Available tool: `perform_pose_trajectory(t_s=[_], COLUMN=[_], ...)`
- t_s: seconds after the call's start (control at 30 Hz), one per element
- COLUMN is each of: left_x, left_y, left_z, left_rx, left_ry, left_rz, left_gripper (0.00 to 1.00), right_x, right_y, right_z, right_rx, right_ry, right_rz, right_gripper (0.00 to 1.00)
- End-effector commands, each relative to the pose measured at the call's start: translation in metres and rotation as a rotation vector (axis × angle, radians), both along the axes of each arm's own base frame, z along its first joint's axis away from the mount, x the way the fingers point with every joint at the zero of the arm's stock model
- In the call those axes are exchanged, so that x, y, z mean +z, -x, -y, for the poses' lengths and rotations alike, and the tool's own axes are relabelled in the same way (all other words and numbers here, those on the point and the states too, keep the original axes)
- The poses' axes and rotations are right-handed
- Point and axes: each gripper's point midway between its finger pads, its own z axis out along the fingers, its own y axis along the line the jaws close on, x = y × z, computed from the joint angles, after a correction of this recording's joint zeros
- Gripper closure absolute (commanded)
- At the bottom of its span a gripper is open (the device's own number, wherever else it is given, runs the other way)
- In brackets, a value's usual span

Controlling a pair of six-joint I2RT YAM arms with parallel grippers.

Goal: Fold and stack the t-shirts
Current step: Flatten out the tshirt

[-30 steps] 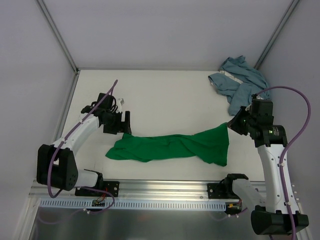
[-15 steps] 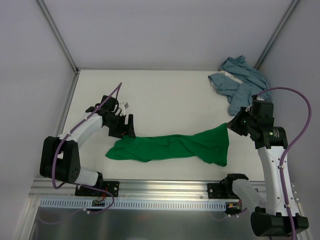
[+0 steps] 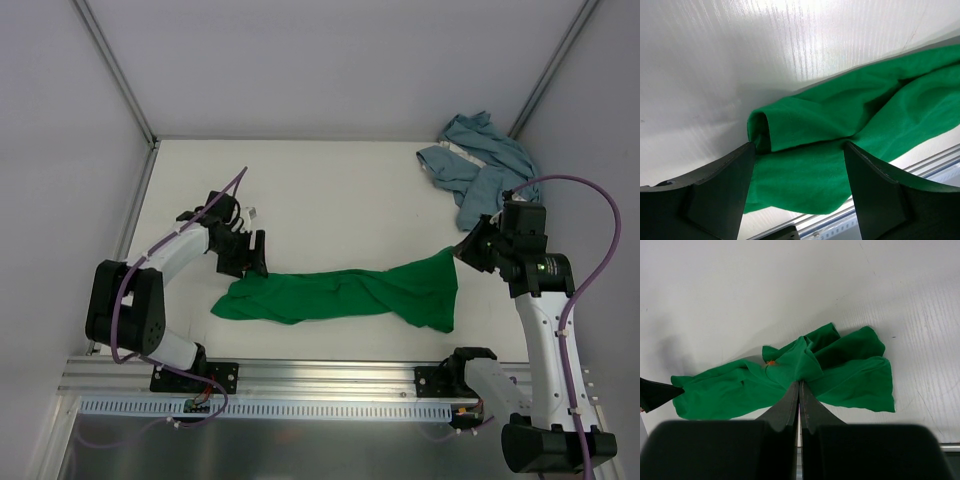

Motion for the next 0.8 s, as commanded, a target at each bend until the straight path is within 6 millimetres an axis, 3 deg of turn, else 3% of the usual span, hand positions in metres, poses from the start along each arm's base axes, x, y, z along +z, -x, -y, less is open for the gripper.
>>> perform_pose_trajectory(t_s=[0.0,0.13,0.17,0.27,0.3,0.33,0.47,0.57,0.67,0.7,0.73,0.77], left_x=[0.009,0.007,0.007,0.013,0.016,0.018,0.028,0.047,0.091,0.120,0.136,0.151], left_y=[-0.017,-0.020,-0.020,-0.025,-0.026,-0.027,-0.032,-0.033,-0.041,-0.042,-0.044,-0.044], left_z=[0.003,0.008,0.009,0.012,0.012,0.011,0.006,0.000,-0.010,-0.012,-0.015,-0.017], left_rx=[-0.010,-0.018,-0.021,-0.020,-0.019,-0.017,0.002,0.025,0.054,0.064,0.068,0.072], left_ry=[0.010,0.033,0.040,0.055,0.056,0.054,0.033,0.007,-0.020,-0.022,-0.030,-0.034], left_rz=[0.050,0.039,0.037,0.063,0.079,0.090,0.141,0.197,0.335,0.403,0.442,0.472], left_gripper=[0.28,0.43,0.55,0.81,0.96,1.00,1.00,1.00,1.00,1.00,1.00,1.00], right_x=[0.001,0.001,0.001,-0.001,-0.003,-0.003,-0.006,-0.002,0.016,0.021,0.028,0.045], right_y=[-0.001,-0.002,-0.002,-0.002,-0.001,-0.002,-0.001,-0.002,-0.007,-0.008,-0.010,-0.015], right_z=[-0.003,-0.004,-0.004,-0.004,-0.004,-0.004,-0.004,-0.005,-0.003,-0.002,-0.001,0.000], right_rx=[0.018,0.019,0.023,0.021,0.021,0.022,0.024,0.026,0.032,0.031,0.032,0.033], right_ry=[-0.008,-0.011,-0.011,-0.013,-0.011,-0.012,-0.010,-0.011,0.004,0.009,0.016,0.024], right_rz=[0.019,0.021,0.020,0.015,0.012,0.012,0.009,0.019,0.048,0.051,0.061,0.092], right_gripper=[1.00,0.99,0.99,0.99,1.00,1.00,0.99,0.99,1.00,0.99,1.00,0.99])
